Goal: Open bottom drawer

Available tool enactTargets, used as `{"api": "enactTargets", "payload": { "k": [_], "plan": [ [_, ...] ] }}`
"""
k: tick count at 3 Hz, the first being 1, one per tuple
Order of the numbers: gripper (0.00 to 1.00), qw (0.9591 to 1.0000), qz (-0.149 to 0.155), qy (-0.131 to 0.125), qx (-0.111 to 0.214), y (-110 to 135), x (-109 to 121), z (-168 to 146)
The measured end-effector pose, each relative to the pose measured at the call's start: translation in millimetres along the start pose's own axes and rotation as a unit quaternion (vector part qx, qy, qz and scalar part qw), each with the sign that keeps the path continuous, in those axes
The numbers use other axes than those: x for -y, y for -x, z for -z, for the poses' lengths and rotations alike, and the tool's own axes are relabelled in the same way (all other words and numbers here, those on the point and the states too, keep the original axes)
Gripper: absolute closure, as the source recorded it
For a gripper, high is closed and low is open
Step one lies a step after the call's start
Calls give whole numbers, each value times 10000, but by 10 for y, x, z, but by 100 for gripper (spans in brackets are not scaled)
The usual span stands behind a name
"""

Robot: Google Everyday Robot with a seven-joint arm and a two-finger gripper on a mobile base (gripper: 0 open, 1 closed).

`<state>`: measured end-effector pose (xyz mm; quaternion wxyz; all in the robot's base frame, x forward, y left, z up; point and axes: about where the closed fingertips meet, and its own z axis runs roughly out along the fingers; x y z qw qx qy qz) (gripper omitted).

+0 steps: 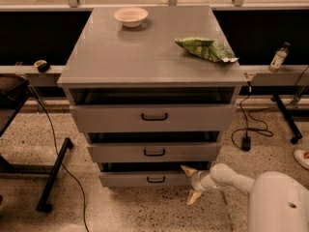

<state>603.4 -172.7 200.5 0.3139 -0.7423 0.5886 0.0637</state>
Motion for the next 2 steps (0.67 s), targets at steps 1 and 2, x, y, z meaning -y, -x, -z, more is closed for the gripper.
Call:
{"api": "enactTargets", "payload": {
  "k": [1,2],
  "plan": [
    [19,9995,-276,149,-70,-175,106,-98],
    [41,9988,-455,162,-108,-225,156,-118]
  ]
}}
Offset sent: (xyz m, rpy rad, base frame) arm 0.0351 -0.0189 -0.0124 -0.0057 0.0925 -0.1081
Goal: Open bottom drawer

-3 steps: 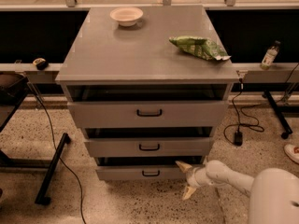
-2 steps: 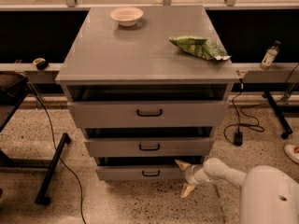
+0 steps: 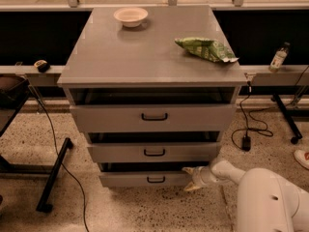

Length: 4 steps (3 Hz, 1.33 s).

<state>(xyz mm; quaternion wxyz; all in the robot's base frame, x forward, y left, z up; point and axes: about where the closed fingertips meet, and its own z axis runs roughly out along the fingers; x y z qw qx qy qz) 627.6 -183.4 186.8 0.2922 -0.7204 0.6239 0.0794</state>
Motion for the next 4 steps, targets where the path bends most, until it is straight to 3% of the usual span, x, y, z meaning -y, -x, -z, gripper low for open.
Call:
{"api": "enactTargets", "payload": {
  "k": [1,2,3,4],
  "plan": [
    [49,9995,-66,23,300,122,-19,57],
    [47,9984,-54,184,537,250,-164,108],
    [43,9975,-168,440,521,192,-524,210],
    [30,9965,-296,642,452,123,-891,338]
  ]
}}
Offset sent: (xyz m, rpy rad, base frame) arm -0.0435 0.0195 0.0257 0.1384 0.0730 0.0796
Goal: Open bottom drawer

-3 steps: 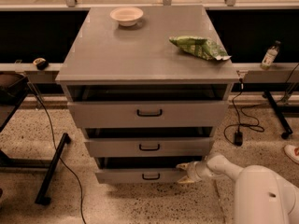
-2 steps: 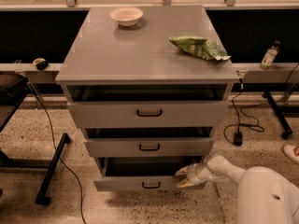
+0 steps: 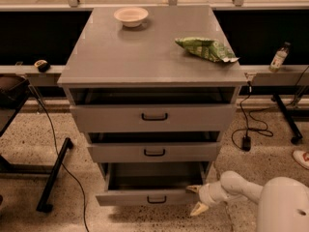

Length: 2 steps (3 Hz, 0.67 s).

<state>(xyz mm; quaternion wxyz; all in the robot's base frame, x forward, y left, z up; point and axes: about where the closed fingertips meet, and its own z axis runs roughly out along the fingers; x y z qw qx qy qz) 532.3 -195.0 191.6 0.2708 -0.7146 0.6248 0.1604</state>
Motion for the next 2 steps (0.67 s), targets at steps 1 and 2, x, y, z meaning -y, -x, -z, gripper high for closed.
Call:
{"api": "enactTargets", "payload": {
  "k": [1,2],
  "plan": [
    [28,9997,-163,176,-79,-77,-374,106],
    [27,9991,-219,305,-172,-89,-670,232]
  ]
}}
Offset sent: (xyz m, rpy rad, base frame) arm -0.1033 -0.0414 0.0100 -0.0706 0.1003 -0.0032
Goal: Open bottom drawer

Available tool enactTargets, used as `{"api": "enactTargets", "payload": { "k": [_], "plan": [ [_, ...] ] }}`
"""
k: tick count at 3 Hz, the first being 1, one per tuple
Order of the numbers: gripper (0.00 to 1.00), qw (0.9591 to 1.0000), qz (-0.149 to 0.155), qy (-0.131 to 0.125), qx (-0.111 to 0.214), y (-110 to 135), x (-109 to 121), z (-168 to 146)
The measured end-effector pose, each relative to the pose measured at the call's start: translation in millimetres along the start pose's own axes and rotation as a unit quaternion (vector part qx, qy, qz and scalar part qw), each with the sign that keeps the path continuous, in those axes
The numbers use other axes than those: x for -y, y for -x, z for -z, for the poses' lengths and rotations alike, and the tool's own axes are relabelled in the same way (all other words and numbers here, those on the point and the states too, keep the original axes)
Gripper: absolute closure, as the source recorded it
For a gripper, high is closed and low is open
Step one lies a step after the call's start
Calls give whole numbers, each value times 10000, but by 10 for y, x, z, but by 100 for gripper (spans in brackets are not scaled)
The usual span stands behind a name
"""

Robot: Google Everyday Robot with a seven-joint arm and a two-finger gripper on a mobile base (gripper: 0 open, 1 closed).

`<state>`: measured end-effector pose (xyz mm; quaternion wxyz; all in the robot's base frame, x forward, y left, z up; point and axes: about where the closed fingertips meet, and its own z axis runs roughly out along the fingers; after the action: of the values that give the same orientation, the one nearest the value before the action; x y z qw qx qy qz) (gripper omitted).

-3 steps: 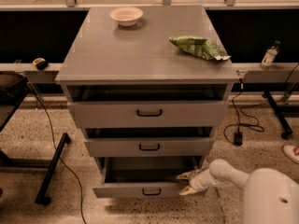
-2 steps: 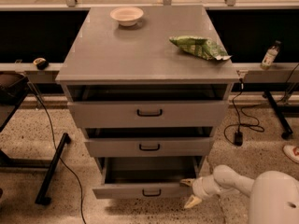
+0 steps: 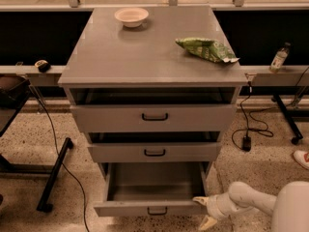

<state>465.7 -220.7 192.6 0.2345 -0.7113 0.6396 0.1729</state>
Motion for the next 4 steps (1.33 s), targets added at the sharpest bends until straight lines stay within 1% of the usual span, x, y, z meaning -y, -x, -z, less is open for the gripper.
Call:
{"api": "enactTargets", "payload": {
  "k": [1,2,3,4],
  "plan": [
    [28,9999,66,-24,-95,69,-203,121],
    [29,9988,391,-280,-83,344,-240,227],
    [34,9962,656,-535,179,744,-67,252],
    [51,9936,678,-698,565,1044,195,204]
  ]
}}
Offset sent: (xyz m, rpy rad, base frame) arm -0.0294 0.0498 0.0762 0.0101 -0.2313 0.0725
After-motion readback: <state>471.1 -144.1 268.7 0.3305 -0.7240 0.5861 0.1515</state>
